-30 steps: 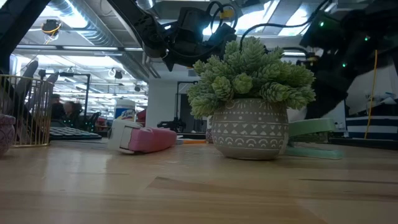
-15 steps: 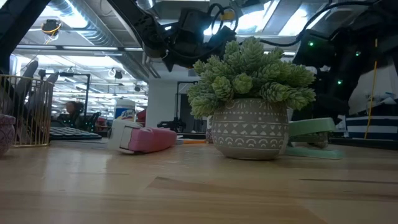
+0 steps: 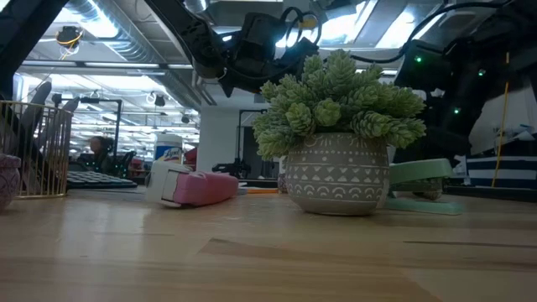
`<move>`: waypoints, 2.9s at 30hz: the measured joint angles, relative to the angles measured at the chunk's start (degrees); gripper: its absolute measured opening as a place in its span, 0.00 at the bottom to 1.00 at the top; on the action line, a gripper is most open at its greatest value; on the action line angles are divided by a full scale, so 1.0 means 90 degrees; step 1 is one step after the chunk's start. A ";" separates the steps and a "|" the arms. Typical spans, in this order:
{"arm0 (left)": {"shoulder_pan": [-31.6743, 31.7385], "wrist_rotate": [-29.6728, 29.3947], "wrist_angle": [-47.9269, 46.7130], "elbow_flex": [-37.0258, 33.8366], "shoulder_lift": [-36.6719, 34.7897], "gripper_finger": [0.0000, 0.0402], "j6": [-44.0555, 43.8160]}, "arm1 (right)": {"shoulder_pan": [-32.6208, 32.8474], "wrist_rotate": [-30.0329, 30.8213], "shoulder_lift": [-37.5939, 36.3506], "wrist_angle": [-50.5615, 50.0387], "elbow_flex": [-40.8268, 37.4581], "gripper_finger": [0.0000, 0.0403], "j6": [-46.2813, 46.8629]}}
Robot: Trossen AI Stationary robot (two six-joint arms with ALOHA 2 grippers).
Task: Screw lightbulb
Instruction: Remove the lightbulb from the lamp, then return to Home Position
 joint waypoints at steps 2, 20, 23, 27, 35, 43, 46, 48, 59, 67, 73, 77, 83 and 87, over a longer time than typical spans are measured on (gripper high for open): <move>0.0000 0.0000 -0.0004 0.0000 0.0000 0.42 -0.0043 | 0.0000 -0.0017 0.0004 -0.0001 0.0000 0.50 0.0000; 0.0104 -0.0002 -0.1148 0.0007 -0.0524 0.42 -0.0637 | 0.0000 -0.0208 -0.0003 -0.1349 0.0956 0.73 0.0000; 0.0102 -0.0005 -0.1500 0.0007 -0.0697 0.42 -0.0656 | 0.0000 -0.0209 -0.0003 -0.1564 0.1237 0.72 -0.0007; 0.0097 -0.0014 -0.1893 0.0007 -0.0905 0.42 -0.0666 | 0.0000 -0.0206 -0.0003 -0.1945 0.1605 0.71 -0.0024; 0.0110 -0.0007 -0.2807 0.0007 -0.1423 0.42 -0.0573 | 0.0000 -0.0060 -0.0005 -0.3247 0.2350 0.71 -0.0217; 0.0309 -0.0057 -0.3904 0.0002 -0.2468 0.42 -0.0155 | 0.0000 0.0361 -0.0005 -0.4409 0.3357 0.69 -0.0854; 0.0395 -0.0170 -0.4465 0.0003 -0.2955 0.42 -0.0008 | 0.0000 0.0391 -0.0007 -0.4738 0.3792 0.62 -0.1079; 0.0442 -0.0278 -0.4835 0.0005 -0.3286 0.40 0.0127 | 0.0000 0.0392 -0.0005 -0.4947 0.4082 0.55 -0.1243; 0.0551 -0.1332 -0.5885 0.0005 -0.5054 0.04 0.0485 | 0.0000 0.0501 -0.0005 -0.5538 0.5573 0.07 -0.2033; 0.0563 -0.2174 -0.7029 0.0005 -0.6093 0.04 0.0526 | 0.0000 0.1446 -0.0222 -0.6533 0.6930 0.08 -0.2181; 0.0556 -0.2185 -0.8526 0.0005 -0.6522 0.02 0.0776 | 0.0000 0.1502 -0.1304 -0.6501 0.7000 0.09 -0.2183; 0.0559 -0.2217 -0.9295 -0.0018 -0.6579 0.00 0.0003 | 0.0000 0.1357 -0.2371 -0.5770 0.6397 0.09 -0.2183; 0.0522 -0.2202 -0.8230 -0.1133 -0.6657 0.01 0.0319 | 0.0000 0.0842 -0.4217 -0.4233 0.4635 0.09 -0.2127; 0.0517 -0.1981 -0.6820 -0.2177 -0.6676 0.02 0.0376 | 0.0000 0.0410 -0.5318 -0.3177 0.3275 0.09 -0.1838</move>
